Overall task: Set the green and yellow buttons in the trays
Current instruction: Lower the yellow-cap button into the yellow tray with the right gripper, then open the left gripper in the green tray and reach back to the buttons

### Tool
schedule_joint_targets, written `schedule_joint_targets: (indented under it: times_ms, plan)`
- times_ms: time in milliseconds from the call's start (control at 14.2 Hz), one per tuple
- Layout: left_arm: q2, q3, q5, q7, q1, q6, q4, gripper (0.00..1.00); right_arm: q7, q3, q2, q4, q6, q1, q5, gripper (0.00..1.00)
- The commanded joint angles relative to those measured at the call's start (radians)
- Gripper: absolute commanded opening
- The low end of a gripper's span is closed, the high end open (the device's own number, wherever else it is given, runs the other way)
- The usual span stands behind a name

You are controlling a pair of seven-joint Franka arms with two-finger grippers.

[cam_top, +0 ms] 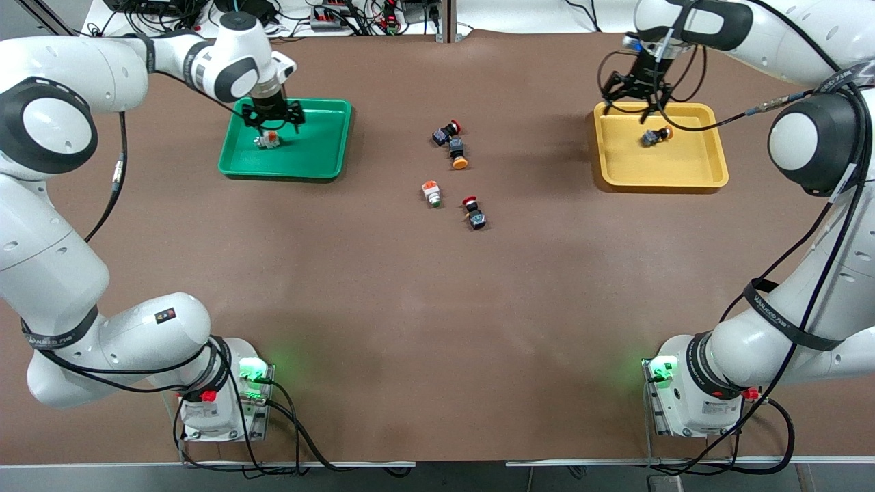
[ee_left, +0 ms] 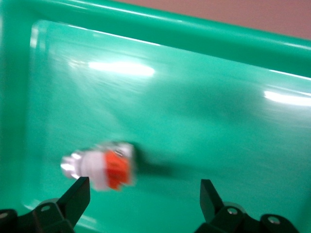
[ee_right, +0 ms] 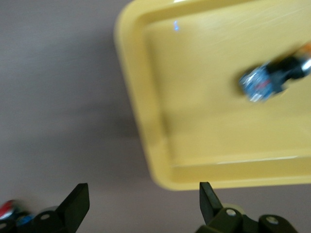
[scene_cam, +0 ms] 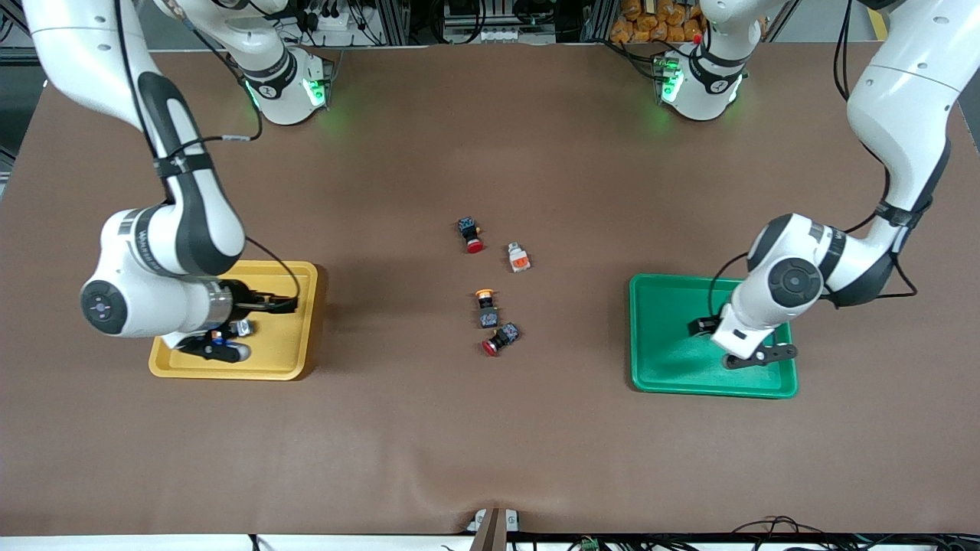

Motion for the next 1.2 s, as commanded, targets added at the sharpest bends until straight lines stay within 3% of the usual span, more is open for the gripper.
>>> schedule_joint_targets:
  times_ms: [0, 141, 353, 635, 706, 918, 1129]
  plan:
    - [-0.024, -0.126, -0.091, -0.118, -0.008, -0.041, -0.020, 1.00, 0.120, -0.006, -0.021, 0.018, -0.008, 0.111, 0.022, 1.00]
    - [-0.016, -0.175, -0.111, -0.261, -0.090, -0.041, -0.016, 1.00, 0.137, -0.006, -0.021, 0.029, -0.001, 0.152, 0.022, 1.00]
    - [0.006, -0.174, -0.100, -0.465, -0.240, -0.026, -0.007, 1.00, 0.137, -0.006, -0.020, 0.029, 0.012, 0.166, 0.022, 1.00]
    - [0.049, -0.168, -0.097, -0.690, -0.369, 0.104, -0.016, 1.00, 0.136, -0.007, -0.018, 0.027, 0.012, 0.171, 0.021, 1.00]
    - [0.053, -0.140, -0.097, -0.734, -0.417, 0.133, -0.016, 1.00, 0.137, -0.006, -0.018, 0.027, 0.012, 0.171, 0.021, 1.00]
    - [0.064, -0.021, -0.097, -0.803, -0.561, 0.219, -0.016, 0.78, 0.137, -0.007, -0.018, 0.026, 0.012, 0.171, 0.021, 1.00]
    - [0.073, 0.045, -0.096, -0.817, -0.620, 0.250, -0.011, 0.74, 0.137, -0.006, -0.017, 0.027, 0.016, 0.176, 0.024, 1.00]
